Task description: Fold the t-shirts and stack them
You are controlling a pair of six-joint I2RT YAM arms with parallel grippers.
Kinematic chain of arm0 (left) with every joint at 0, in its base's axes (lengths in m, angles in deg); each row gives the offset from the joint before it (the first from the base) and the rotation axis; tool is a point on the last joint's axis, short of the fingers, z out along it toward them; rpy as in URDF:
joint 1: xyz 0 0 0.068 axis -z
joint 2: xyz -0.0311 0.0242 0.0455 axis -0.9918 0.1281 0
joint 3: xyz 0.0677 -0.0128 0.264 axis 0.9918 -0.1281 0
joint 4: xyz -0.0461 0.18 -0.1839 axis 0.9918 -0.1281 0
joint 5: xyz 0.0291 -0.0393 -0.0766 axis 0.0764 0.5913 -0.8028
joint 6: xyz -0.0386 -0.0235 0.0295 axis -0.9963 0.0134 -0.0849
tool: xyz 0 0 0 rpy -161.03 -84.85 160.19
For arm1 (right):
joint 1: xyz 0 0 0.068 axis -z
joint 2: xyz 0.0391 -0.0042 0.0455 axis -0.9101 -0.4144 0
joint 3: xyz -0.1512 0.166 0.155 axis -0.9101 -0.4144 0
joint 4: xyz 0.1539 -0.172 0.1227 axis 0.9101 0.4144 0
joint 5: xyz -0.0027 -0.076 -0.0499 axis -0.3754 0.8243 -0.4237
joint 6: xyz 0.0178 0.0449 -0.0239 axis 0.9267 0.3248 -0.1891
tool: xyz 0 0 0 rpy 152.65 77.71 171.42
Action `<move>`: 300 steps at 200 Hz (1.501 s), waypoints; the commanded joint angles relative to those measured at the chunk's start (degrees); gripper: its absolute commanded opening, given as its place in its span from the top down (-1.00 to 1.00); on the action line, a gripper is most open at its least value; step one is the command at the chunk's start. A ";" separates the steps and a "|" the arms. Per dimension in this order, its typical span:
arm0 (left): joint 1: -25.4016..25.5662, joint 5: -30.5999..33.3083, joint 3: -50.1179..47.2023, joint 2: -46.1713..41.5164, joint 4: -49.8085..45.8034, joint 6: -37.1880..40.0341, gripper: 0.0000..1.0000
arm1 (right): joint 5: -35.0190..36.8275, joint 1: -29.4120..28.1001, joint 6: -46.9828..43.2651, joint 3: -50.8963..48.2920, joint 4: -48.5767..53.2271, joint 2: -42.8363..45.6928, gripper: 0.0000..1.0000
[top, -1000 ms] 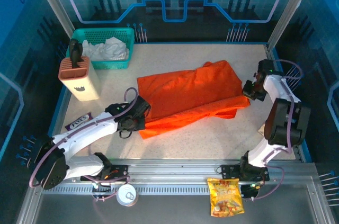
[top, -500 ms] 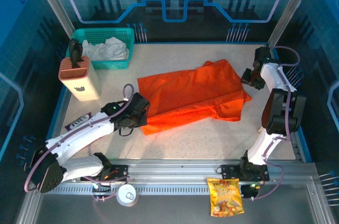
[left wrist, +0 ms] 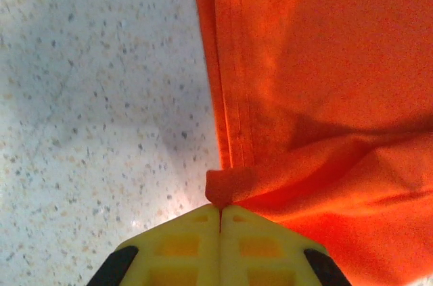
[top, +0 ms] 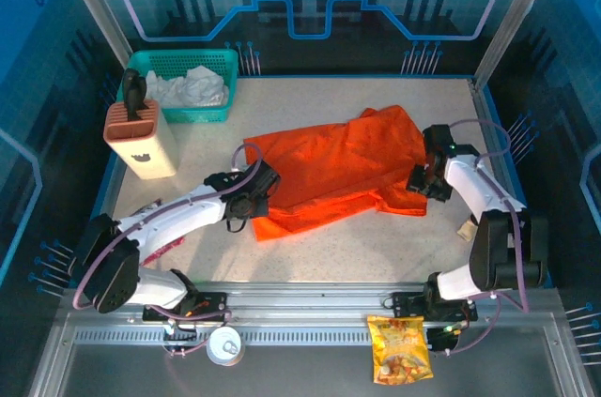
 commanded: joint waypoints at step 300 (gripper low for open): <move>-20.70 -6.42 44.68 33.15 2.47 17.48 1.00 | -5.52 -3.36 4.89 11.88 -1.73 -13.26 1.00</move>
